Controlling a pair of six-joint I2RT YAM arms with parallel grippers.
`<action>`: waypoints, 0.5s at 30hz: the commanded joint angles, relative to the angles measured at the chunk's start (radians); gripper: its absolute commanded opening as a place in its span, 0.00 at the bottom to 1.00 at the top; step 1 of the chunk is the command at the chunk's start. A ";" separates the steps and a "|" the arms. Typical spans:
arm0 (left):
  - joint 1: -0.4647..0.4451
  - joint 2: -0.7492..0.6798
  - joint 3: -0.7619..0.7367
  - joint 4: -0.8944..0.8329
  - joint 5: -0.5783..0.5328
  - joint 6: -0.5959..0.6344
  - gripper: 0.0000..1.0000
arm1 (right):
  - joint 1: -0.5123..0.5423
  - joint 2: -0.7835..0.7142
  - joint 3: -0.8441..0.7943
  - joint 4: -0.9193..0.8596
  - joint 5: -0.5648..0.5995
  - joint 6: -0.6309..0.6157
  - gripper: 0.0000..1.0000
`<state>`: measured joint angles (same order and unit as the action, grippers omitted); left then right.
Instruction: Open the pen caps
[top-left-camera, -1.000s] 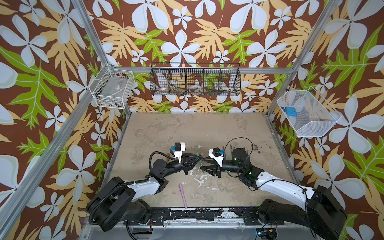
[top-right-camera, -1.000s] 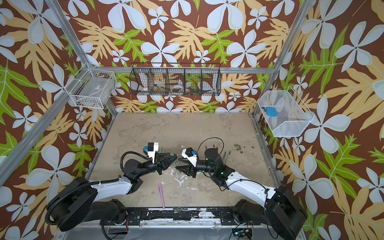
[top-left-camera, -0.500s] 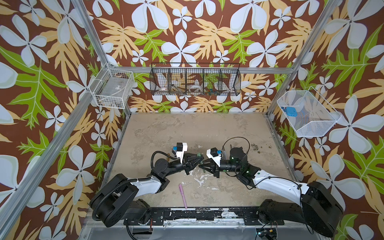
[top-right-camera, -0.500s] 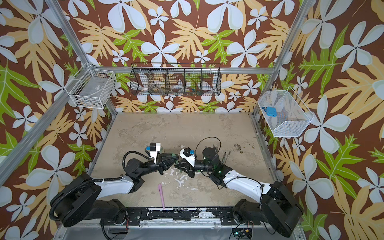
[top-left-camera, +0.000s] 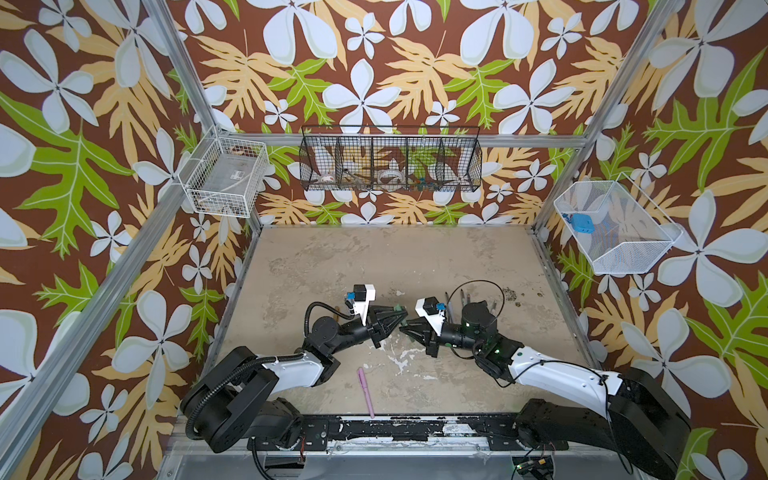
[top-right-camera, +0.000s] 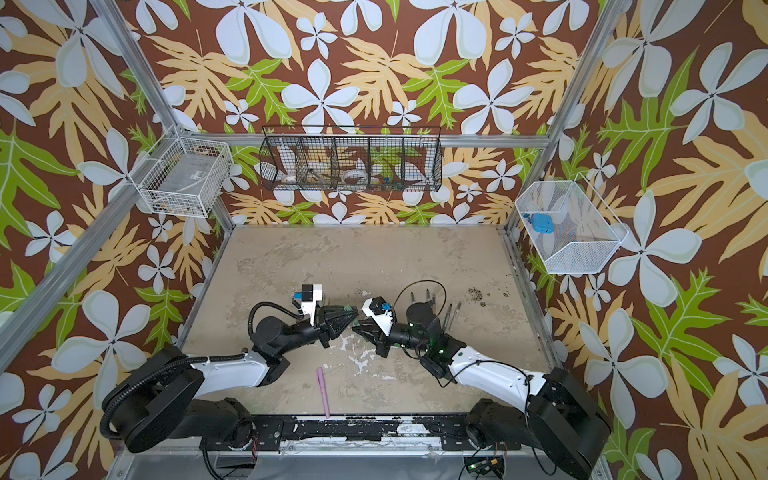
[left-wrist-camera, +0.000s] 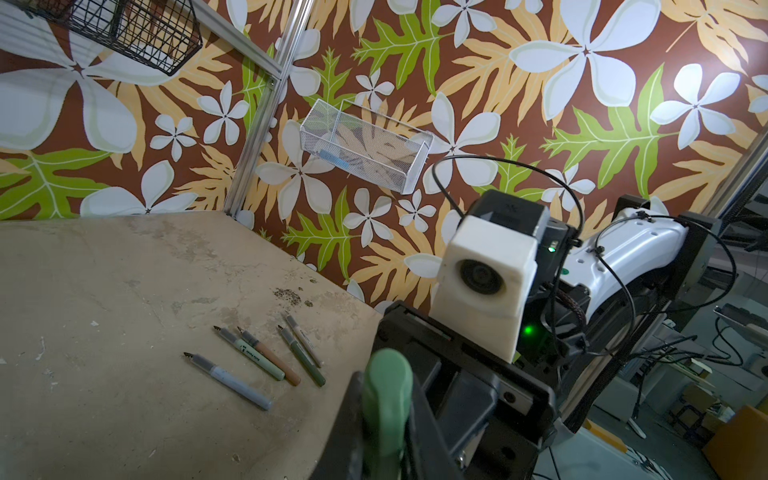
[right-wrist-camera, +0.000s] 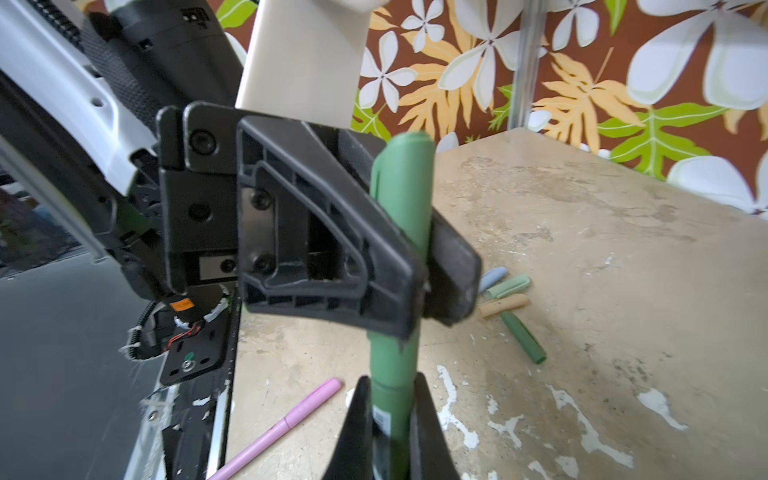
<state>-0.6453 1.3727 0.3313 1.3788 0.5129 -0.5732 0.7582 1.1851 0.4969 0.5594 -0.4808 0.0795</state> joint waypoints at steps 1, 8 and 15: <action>0.007 -0.010 0.001 -0.020 -0.142 -0.091 0.00 | 0.035 -0.039 -0.011 -0.003 0.287 -0.046 0.00; 0.006 -0.013 -0.003 -0.014 -0.215 -0.169 0.00 | 0.088 -0.126 -0.043 -0.031 0.333 -0.063 0.00; 0.007 0.019 -0.029 0.092 -0.096 -0.206 0.00 | 0.088 -0.081 -0.051 -0.039 0.288 -0.096 0.00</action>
<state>-0.6472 1.3861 0.3073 1.3926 0.4534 -0.7574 0.8486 1.0897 0.4454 0.5373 -0.2192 0.0101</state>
